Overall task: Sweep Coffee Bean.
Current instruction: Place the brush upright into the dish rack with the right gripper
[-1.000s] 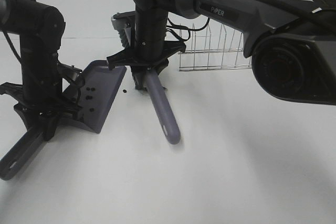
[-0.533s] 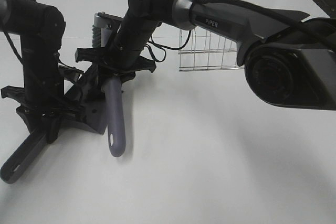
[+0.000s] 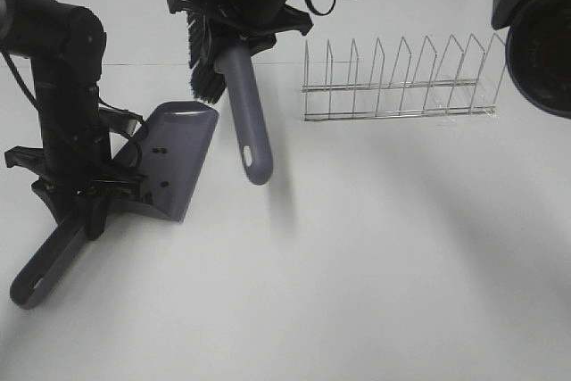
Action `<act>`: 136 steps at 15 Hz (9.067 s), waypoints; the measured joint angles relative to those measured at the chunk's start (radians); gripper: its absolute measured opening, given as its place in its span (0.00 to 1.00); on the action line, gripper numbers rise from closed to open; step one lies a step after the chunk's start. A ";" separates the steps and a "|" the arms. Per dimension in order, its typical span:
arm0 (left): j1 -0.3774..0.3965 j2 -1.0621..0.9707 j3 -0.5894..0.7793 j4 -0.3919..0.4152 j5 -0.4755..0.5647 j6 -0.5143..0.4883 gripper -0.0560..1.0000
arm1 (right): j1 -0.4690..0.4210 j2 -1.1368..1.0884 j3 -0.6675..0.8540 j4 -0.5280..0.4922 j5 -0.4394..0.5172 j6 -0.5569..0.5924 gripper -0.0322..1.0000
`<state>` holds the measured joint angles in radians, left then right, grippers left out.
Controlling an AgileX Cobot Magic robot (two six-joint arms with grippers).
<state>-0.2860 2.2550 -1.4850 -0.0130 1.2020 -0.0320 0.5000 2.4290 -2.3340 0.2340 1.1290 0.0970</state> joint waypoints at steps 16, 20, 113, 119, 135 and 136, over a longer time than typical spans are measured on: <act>0.071 -0.019 0.005 -0.079 -0.031 -0.020 0.37 | -0.012 -0.522 0.671 -0.419 0.097 0.053 0.36; 0.072 -0.127 0.007 -0.080 -0.053 -0.020 0.37 | -0.203 -0.544 0.944 -0.315 0.096 0.100 0.36; 0.072 -0.145 0.008 -0.052 -0.036 0.004 0.37 | -0.313 -0.123 0.539 -0.428 0.116 0.072 0.36; 0.072 -0.145 0.008 -0.052 -0.036 0.026 0.37 | -0.373 -0.123 0.467 -0.352 0.101 0.039 0.36; 0.072 -0.145 0.008 -0.052 -0.040 0.032 0.37 | -0.379 -0.060 0.356 -0.289 0.104 0.029 0.36; 0.072 -0.145 0.008 -0.052 -0.045 0.032 0.37 | -0.379 -0.053 0.342 -0.289 0.102 0.028 0.36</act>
<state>-0.2140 2.1100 -1.4770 -0.0650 1.1570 0.0000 0.1210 2.3760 -1.9920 -0.0550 1.2310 0.1250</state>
